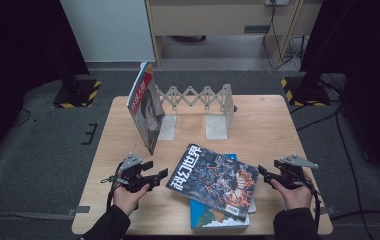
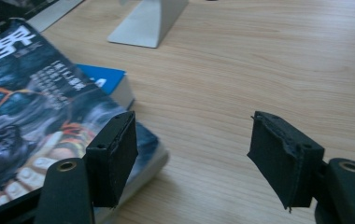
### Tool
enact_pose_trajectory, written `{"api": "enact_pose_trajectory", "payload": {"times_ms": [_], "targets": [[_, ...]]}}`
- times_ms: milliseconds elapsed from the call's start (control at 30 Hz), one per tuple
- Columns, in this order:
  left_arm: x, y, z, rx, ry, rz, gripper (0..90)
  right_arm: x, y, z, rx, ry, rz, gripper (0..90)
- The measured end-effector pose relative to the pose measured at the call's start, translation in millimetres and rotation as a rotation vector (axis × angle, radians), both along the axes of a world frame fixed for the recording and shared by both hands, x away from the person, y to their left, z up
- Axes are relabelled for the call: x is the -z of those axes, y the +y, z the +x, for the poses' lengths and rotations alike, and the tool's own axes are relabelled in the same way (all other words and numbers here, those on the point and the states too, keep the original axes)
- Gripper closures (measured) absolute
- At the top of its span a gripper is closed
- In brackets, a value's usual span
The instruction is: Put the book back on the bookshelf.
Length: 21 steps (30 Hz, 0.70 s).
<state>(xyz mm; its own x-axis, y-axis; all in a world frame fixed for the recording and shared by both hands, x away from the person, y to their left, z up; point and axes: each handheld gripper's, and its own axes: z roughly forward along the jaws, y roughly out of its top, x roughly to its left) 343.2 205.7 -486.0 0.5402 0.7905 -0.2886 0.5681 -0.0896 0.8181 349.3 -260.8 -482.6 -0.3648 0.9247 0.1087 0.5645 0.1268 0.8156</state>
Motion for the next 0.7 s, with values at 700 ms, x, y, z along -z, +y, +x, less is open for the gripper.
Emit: {"api": "enact_pose_trajectory", "payload": {"times_ms": [700], "targets": [[25.4, -27.3, -1.5, 0.112, 0.145, -0.017, 21.8, 9.4, 37.1, -1.9, -0.111, 0.043, -0.004, 28.3]]}}
